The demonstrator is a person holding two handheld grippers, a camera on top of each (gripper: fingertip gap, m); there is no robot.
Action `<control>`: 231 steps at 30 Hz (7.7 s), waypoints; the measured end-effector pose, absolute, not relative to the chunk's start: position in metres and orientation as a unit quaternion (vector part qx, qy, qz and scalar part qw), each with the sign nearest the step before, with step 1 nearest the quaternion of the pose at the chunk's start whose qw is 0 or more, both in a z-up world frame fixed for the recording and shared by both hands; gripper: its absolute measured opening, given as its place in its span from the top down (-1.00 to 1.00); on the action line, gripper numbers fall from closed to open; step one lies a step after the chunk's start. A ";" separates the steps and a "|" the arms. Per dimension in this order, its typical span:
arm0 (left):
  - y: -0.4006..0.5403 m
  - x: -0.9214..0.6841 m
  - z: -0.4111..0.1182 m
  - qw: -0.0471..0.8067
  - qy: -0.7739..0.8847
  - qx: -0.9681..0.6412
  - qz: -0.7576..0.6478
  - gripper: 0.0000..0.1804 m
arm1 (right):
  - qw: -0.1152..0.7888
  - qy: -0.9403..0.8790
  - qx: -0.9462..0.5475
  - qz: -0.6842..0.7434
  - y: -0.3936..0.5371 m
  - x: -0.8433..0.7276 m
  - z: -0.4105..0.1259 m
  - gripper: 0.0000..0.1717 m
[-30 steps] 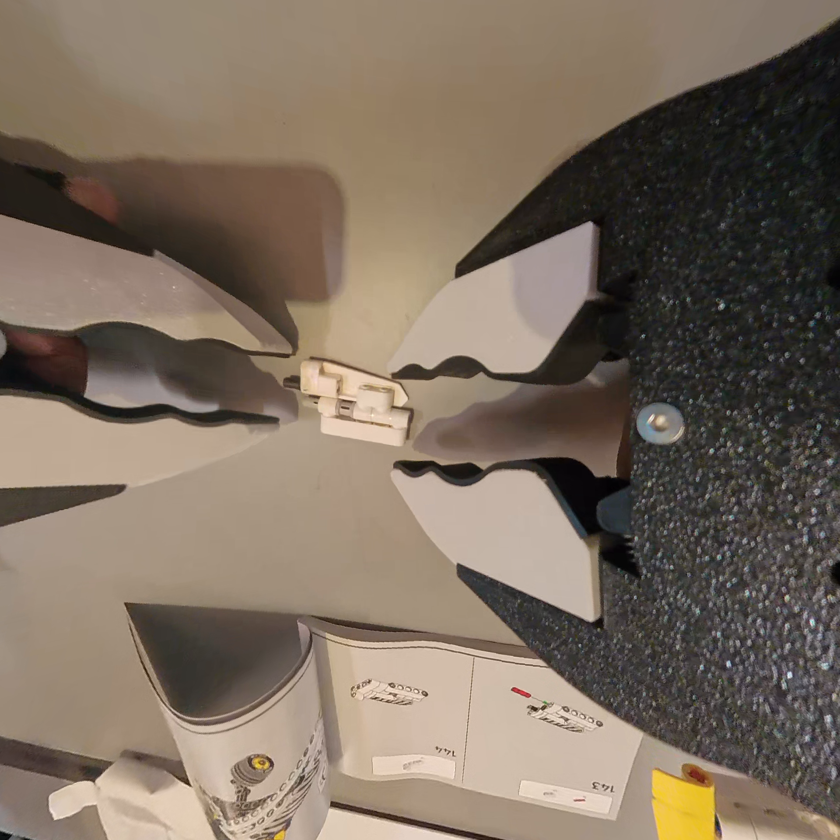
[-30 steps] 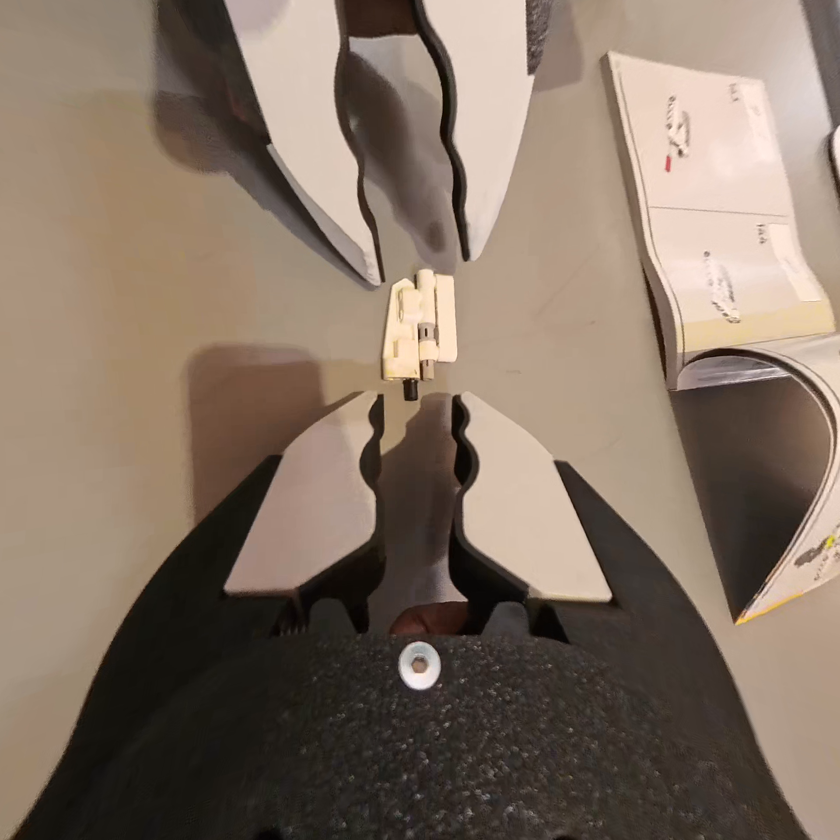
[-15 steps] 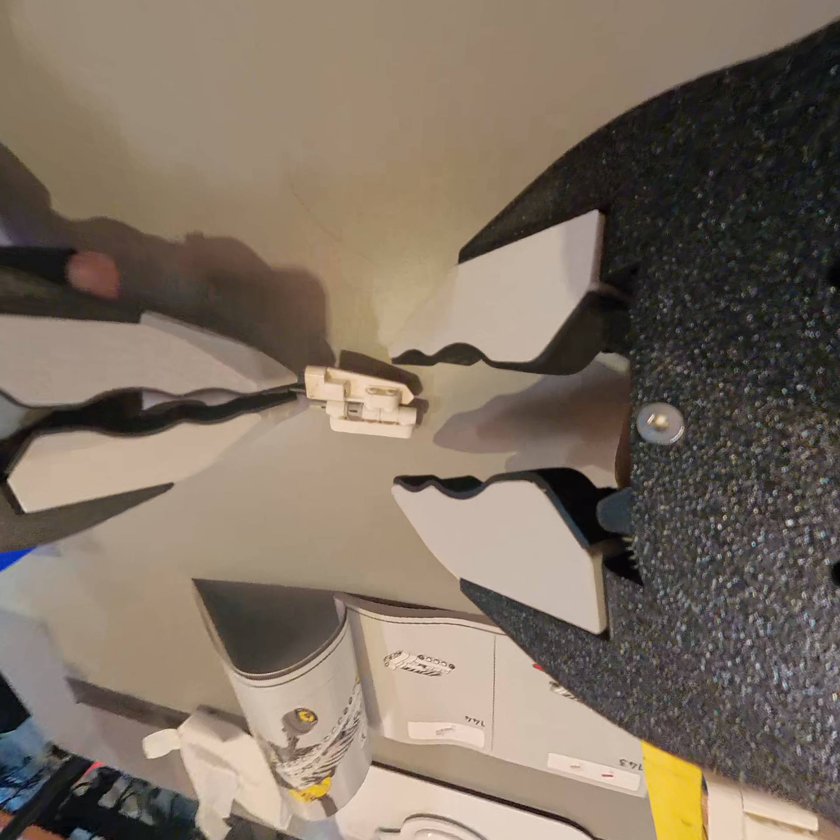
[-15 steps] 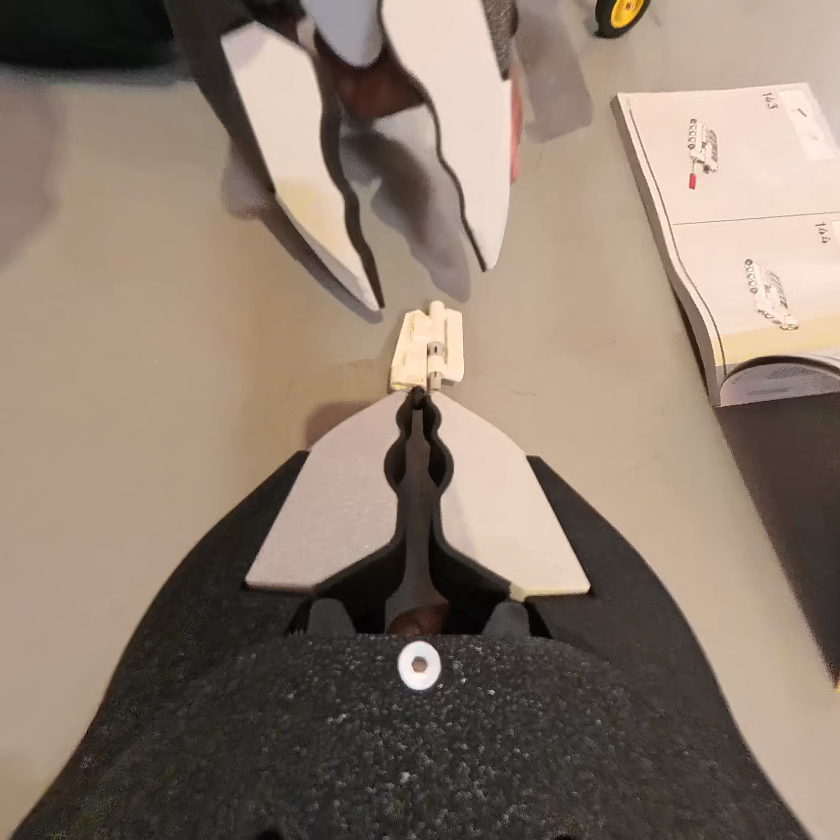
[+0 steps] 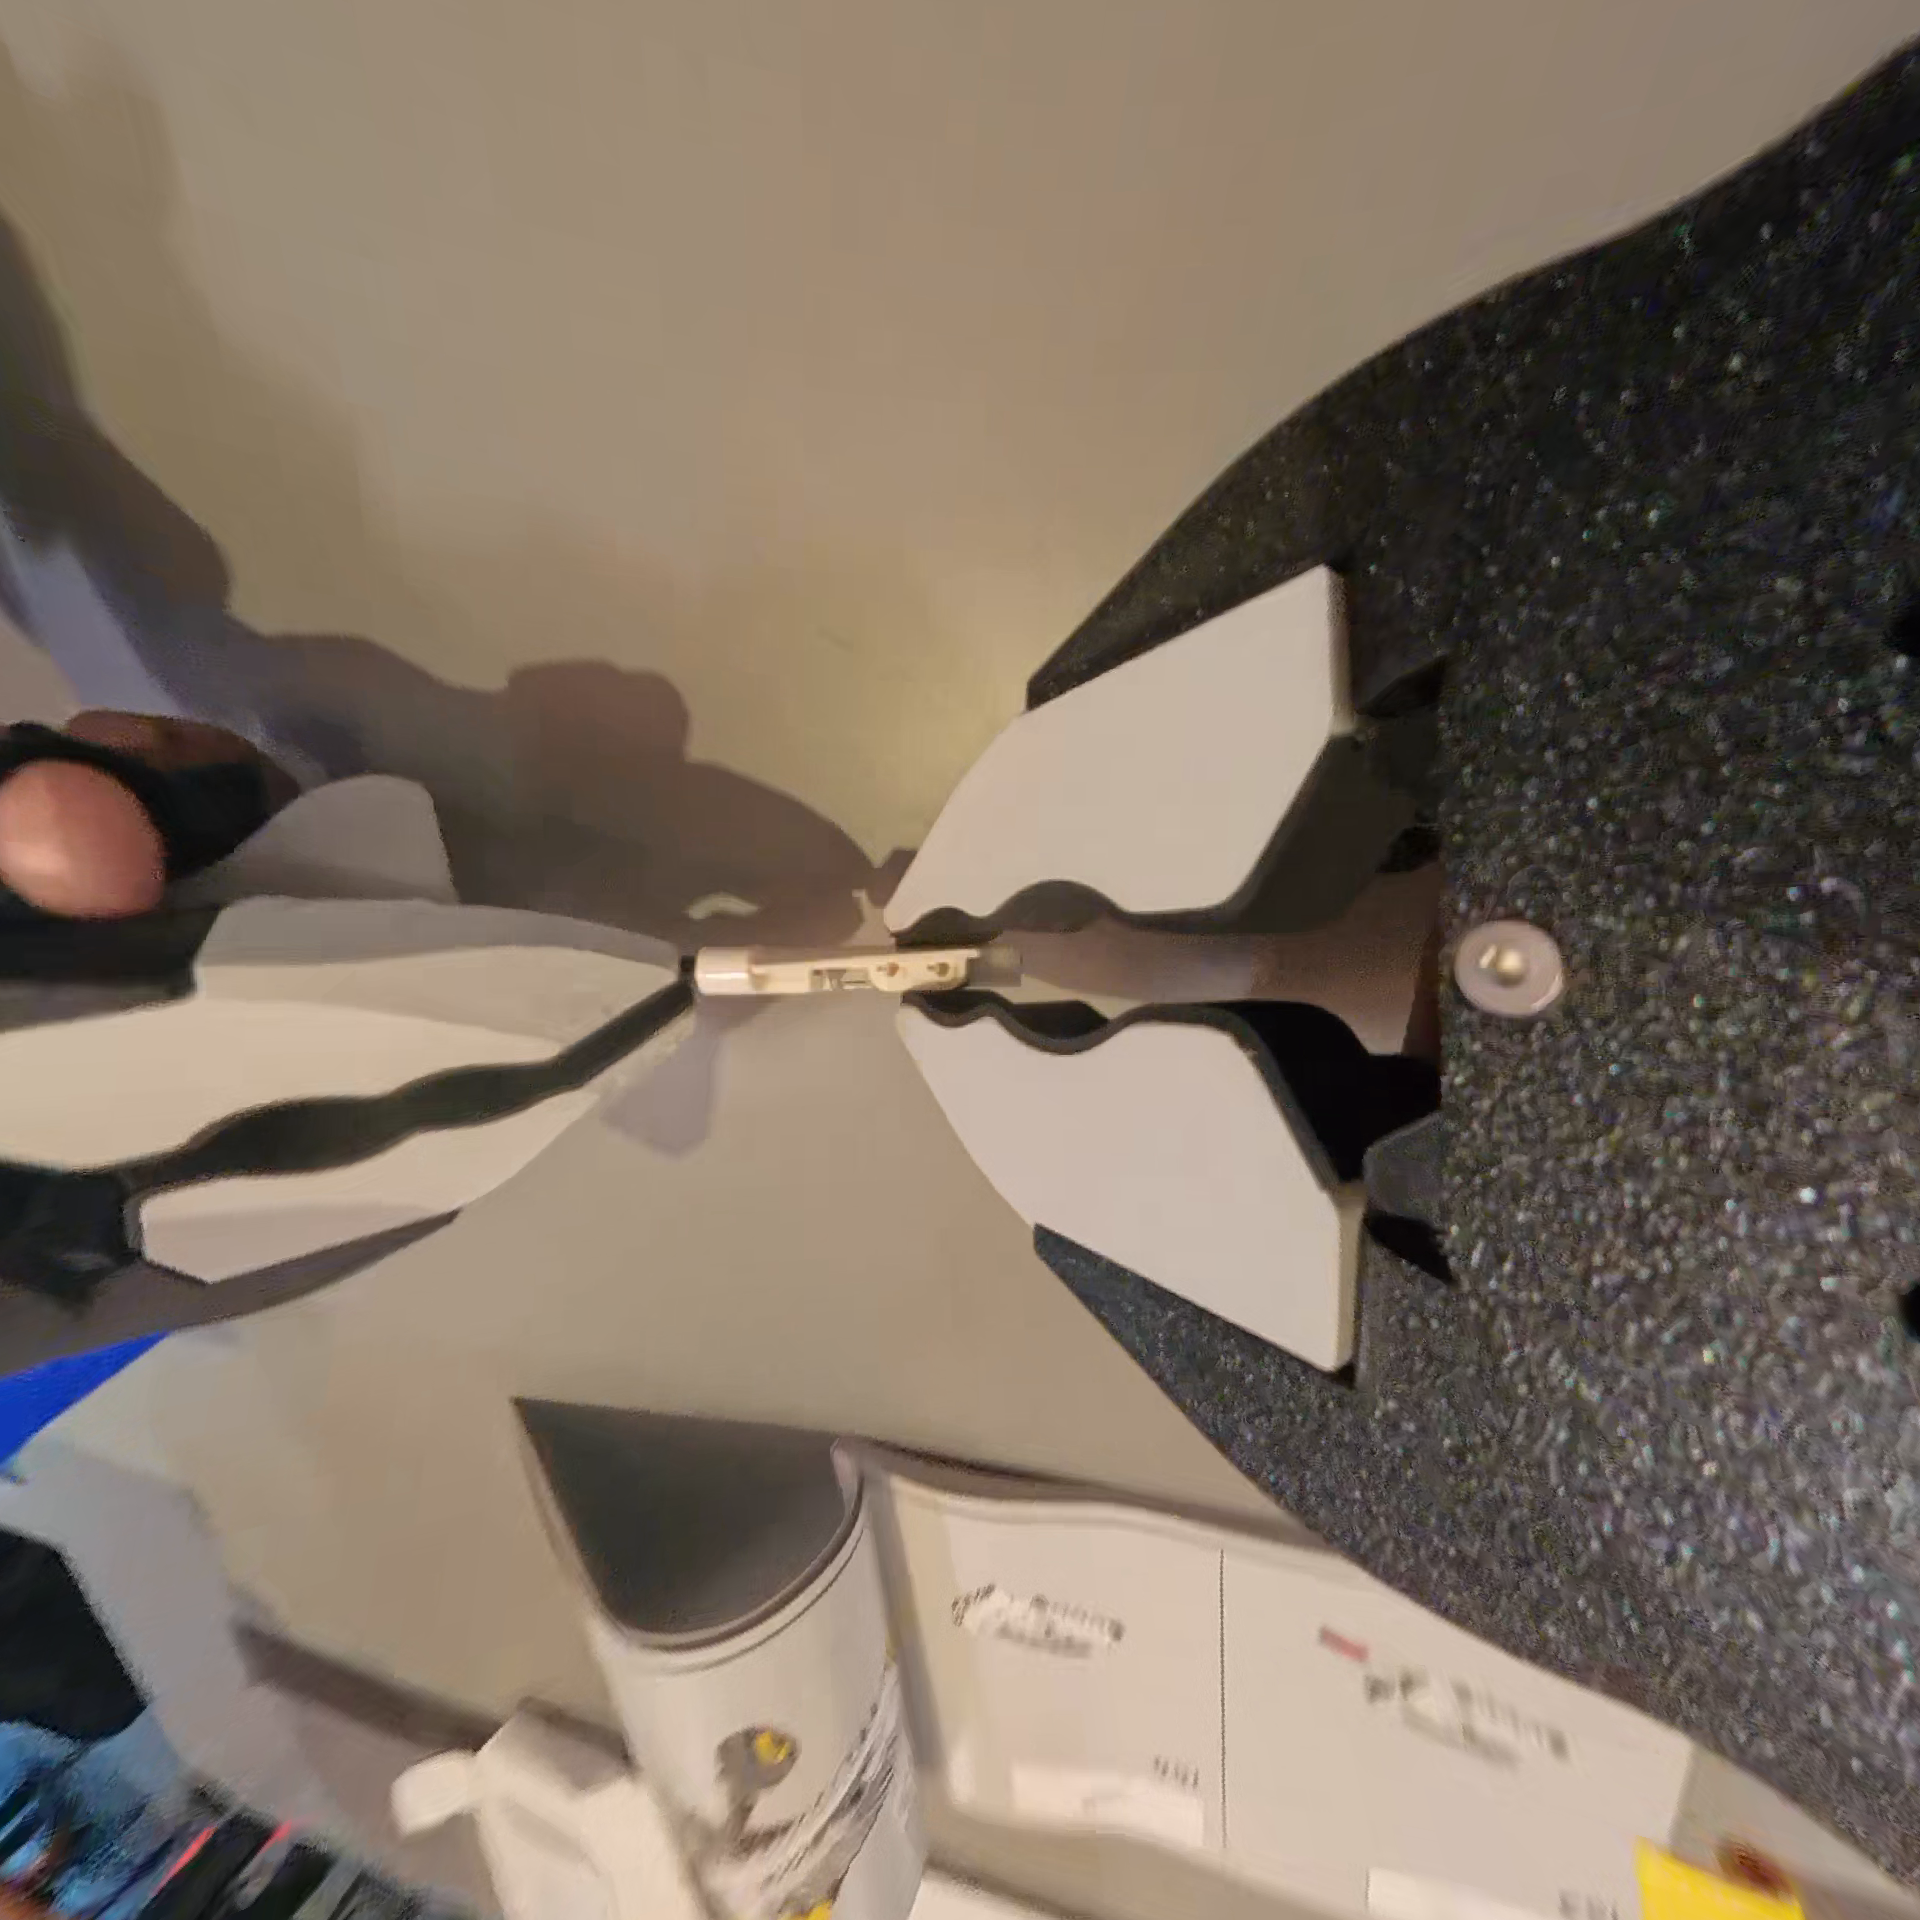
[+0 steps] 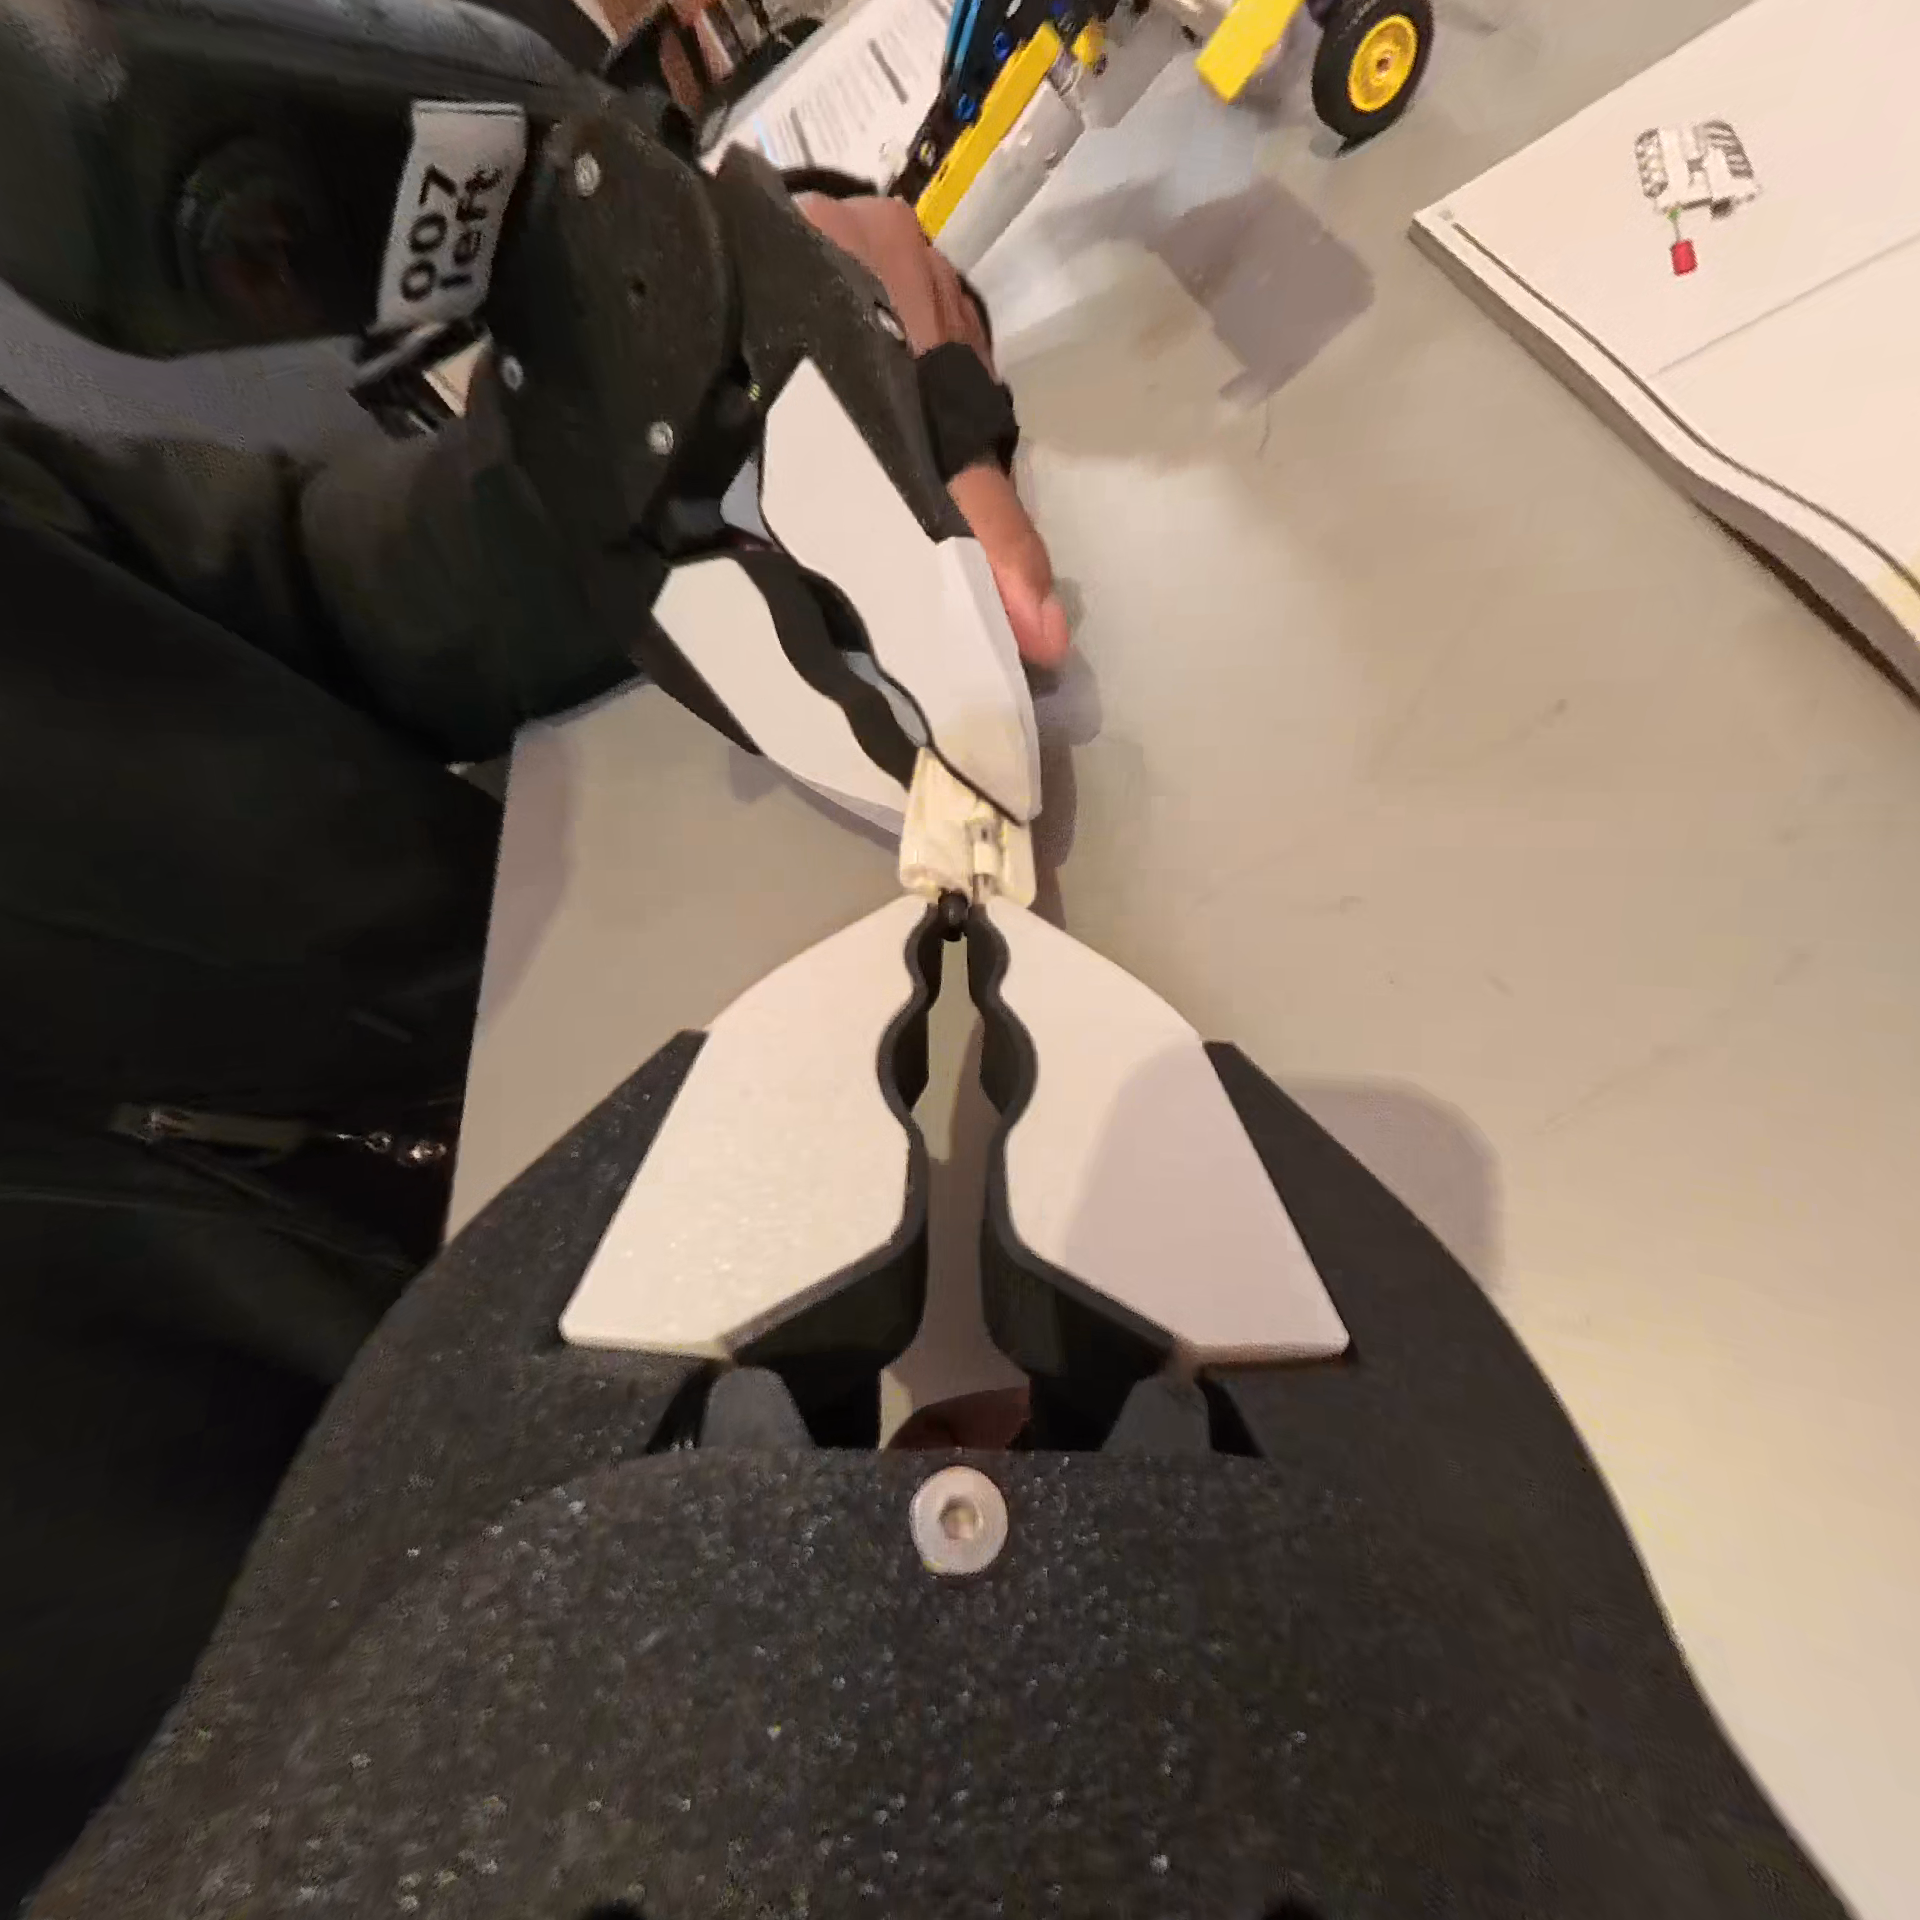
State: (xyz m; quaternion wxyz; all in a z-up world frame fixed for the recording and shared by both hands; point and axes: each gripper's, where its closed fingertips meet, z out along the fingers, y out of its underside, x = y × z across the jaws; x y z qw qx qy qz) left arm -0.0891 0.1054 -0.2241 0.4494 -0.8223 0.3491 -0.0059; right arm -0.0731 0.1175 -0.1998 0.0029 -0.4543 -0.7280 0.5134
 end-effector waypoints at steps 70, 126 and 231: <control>0.121 -0.098 -0.212 0.493 0.237 -0.834 -0.068 0.32 | 0.171 -0.833 -0.379 0.365 0.121 -0.079 -0.240 0.64; 0.105 -0.092 -0.244 0.395 0.288 -0.869 -0.079 0.44 | 0.170 -0.812 -0.399 0.391 0.146 -0.079 -0.237 0.72; 0.100 -0.096 -0.247 0.384 0.231 -0.889 -0.099 0.62 | 0.209 -0.833 -0.500 0.110 0.266 0.041 -0.135 0.90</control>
